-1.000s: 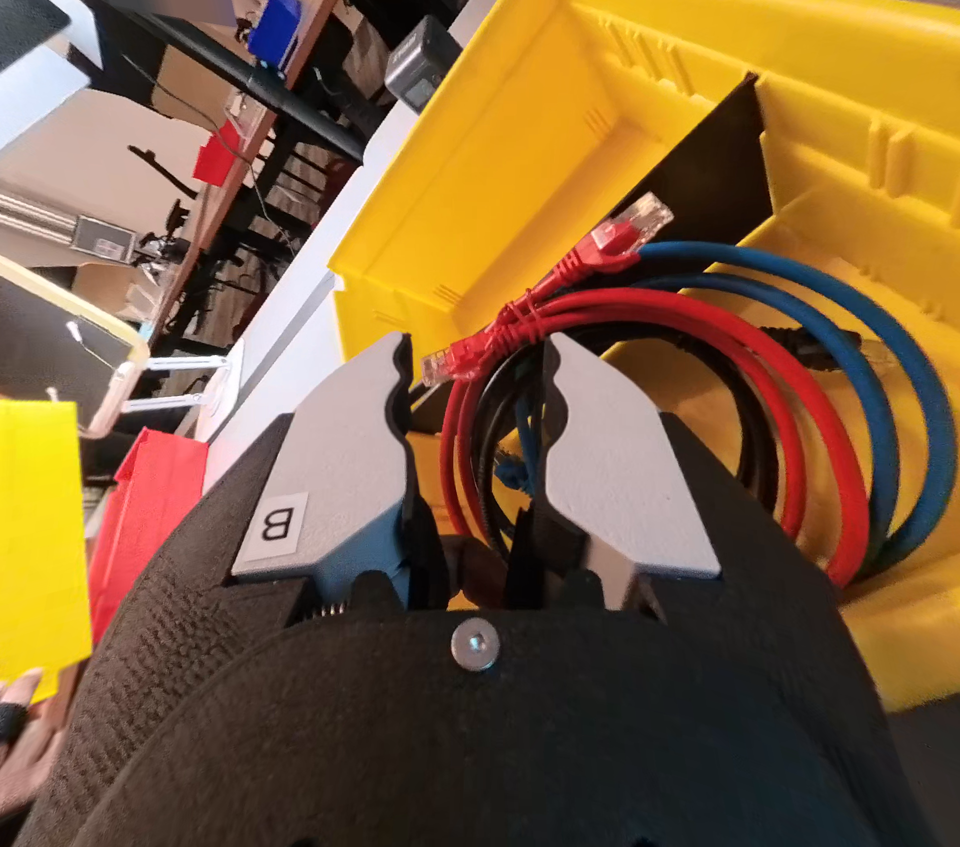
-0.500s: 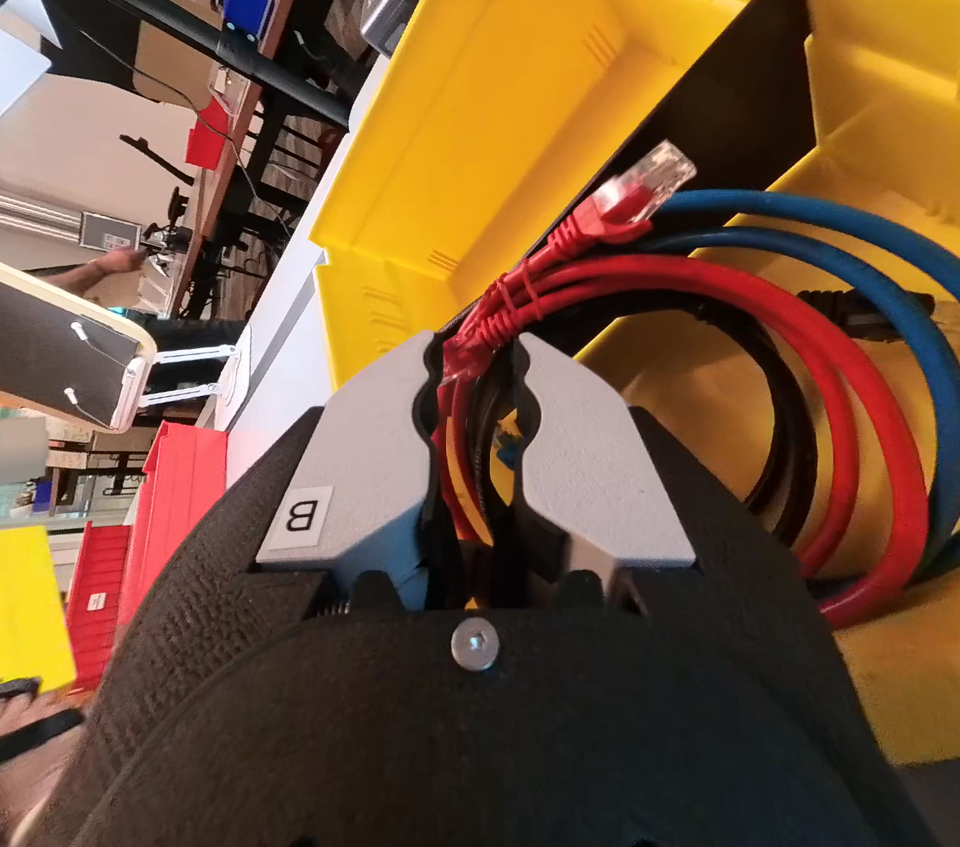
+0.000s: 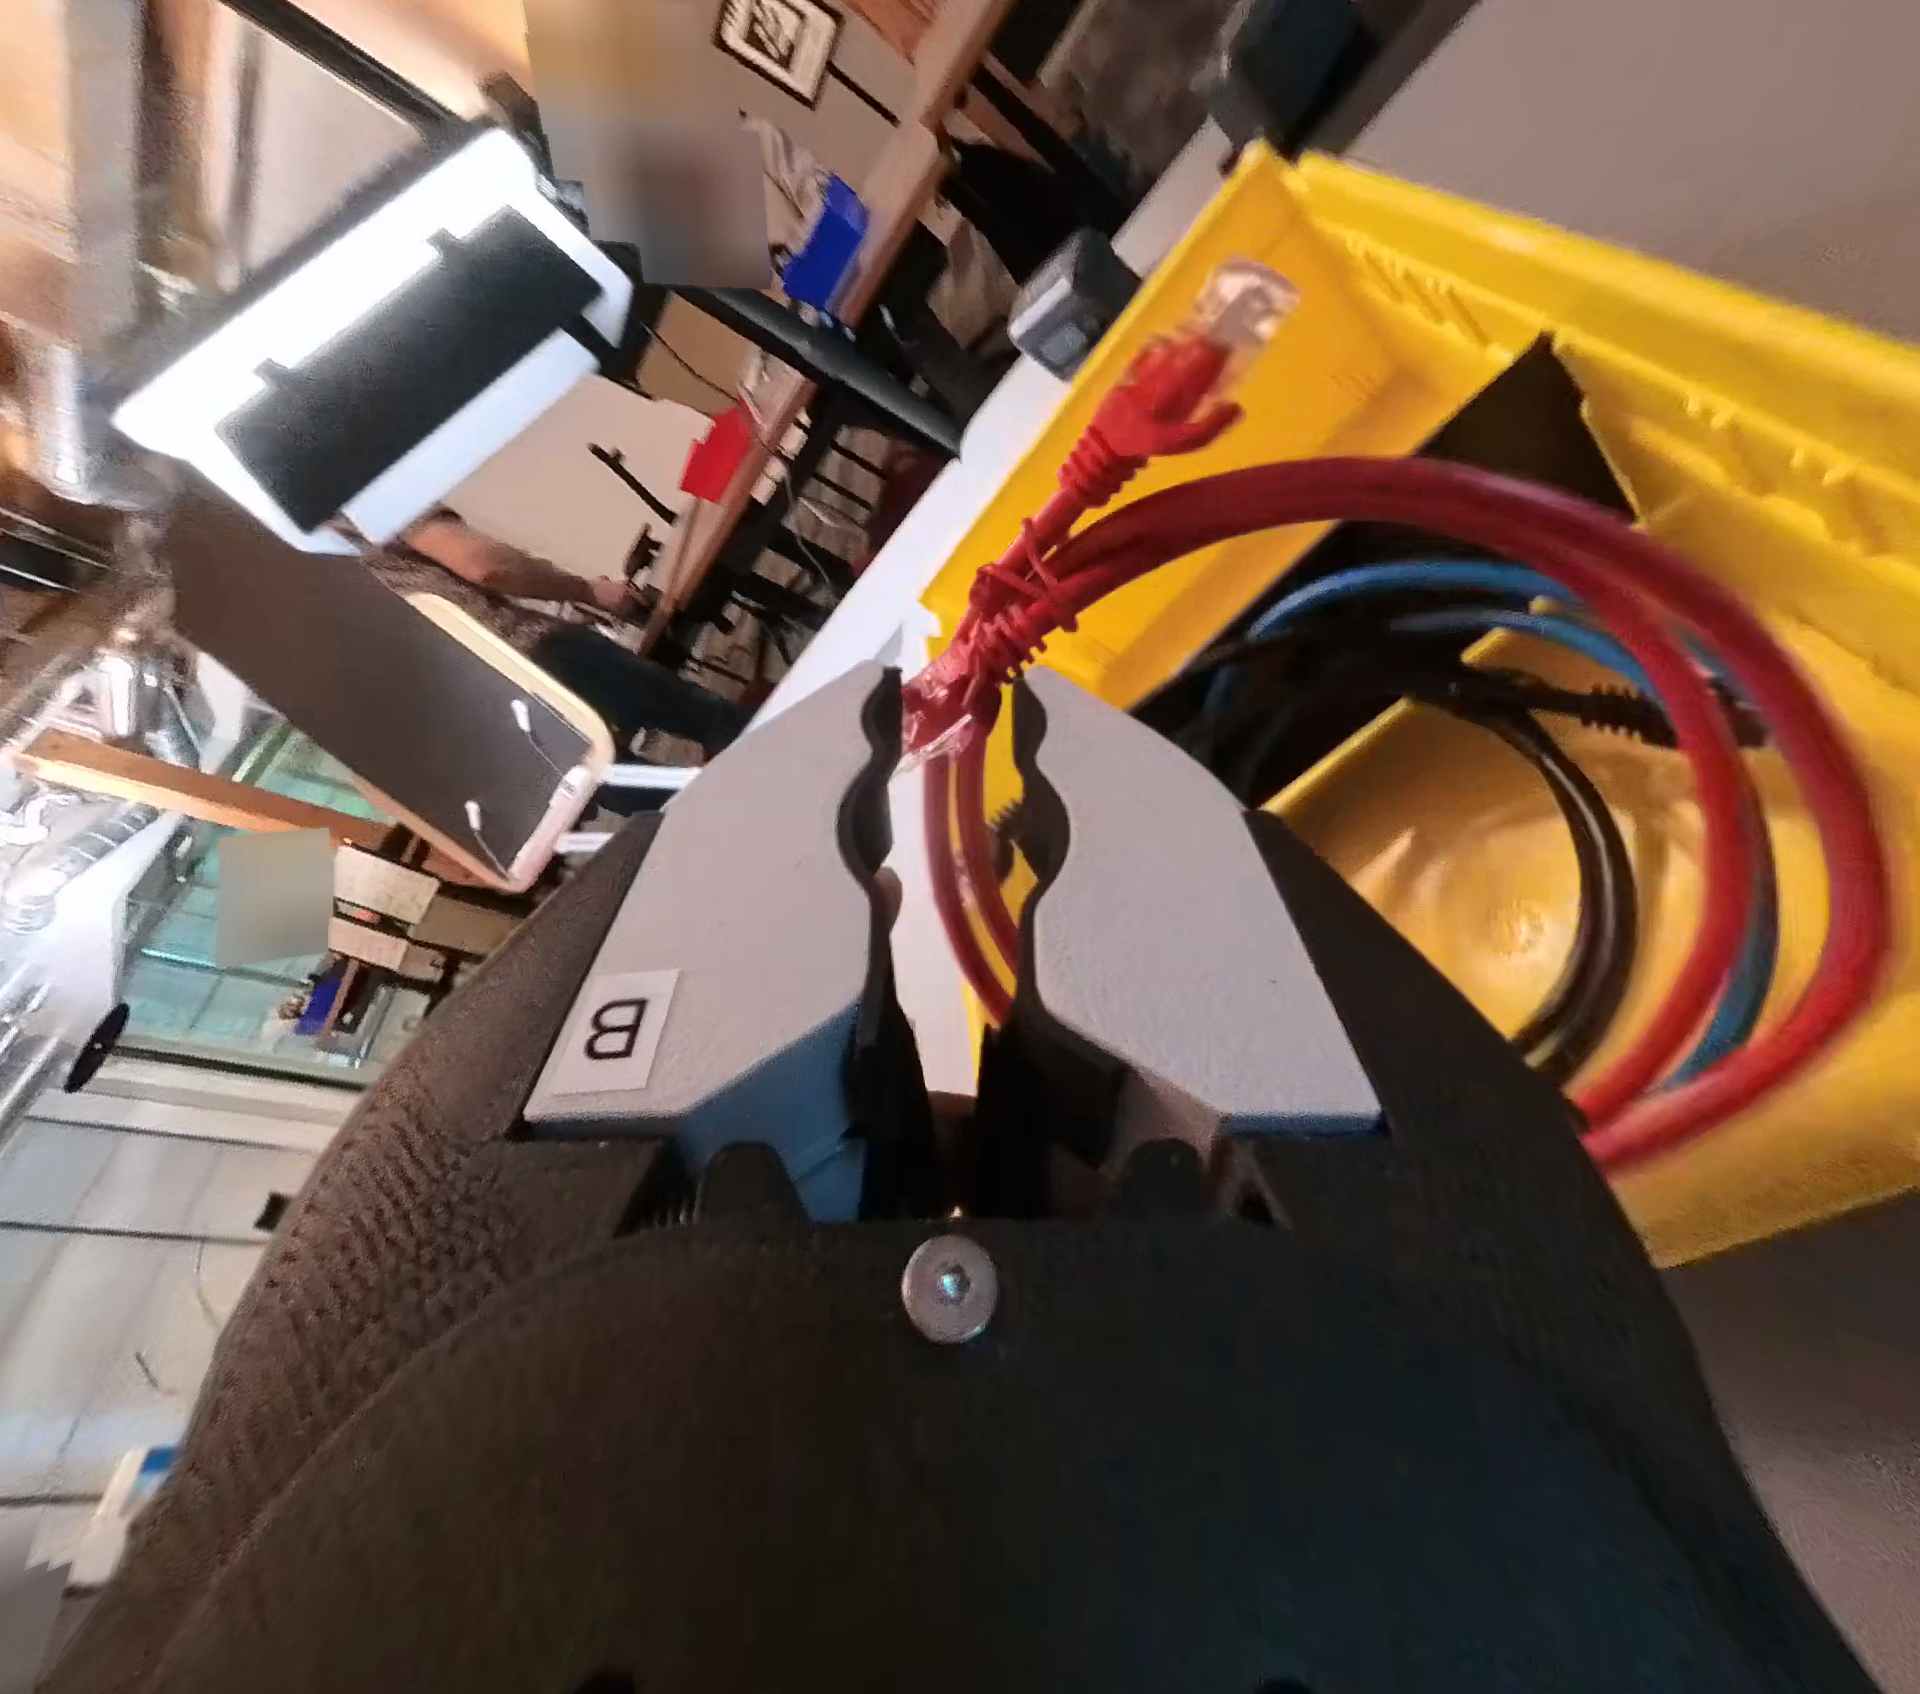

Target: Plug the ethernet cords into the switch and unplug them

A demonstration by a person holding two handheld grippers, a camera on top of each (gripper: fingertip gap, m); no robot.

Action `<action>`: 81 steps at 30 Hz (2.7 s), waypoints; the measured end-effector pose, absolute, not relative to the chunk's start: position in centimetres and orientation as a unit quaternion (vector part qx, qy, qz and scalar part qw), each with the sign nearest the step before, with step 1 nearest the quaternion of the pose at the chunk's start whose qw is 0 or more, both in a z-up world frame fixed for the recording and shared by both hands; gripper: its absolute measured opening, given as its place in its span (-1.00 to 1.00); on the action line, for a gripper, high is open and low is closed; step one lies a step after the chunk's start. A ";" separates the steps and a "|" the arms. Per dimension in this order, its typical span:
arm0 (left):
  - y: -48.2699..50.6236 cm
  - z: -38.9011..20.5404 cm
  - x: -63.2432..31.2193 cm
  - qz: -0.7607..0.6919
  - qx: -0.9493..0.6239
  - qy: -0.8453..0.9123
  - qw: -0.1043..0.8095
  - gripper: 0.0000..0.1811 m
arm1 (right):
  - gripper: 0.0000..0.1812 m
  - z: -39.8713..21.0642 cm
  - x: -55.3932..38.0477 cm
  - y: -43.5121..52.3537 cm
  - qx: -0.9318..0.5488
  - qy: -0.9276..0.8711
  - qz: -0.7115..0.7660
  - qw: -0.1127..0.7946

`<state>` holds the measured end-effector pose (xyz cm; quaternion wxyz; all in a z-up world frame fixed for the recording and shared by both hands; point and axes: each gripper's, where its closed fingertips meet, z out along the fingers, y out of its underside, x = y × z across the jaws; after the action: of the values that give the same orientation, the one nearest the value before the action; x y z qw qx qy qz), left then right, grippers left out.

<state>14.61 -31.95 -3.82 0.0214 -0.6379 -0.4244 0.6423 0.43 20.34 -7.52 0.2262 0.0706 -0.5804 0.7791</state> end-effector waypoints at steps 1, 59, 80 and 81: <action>-31.4 -2.8 14.7 0.660 -0.626 -0.414 0.032 -0.79 | -0.01 -7.6 0.5 20.3 0.072 -0.581 0.778 0.226; 4.6 1.2 7.7 0.475 -0.722 0.029 0.502 -0.45 | -0.86 0.3 7.3 11.0 0.275 -0.629 0.645 0.335; 7.9 -4.2 7.8 0.366 -0.817 0.051 0.442 -0.94 | -0.78 -0.8 9.4 12.1 0.368 -0.630 0.561 0.391; 7.7 -4.3 7.4 0.384 -0.822 0.045 0.418 -0.94 | -0.77 -0.9 9.3 12.0 0.370 -0.627 0.556 0.401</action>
<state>7.43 7.67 -4.35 0.4181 -0.8221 0.0451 0.3838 9.32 12.04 -0.85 0.4013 0.3697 -0.6271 0.5559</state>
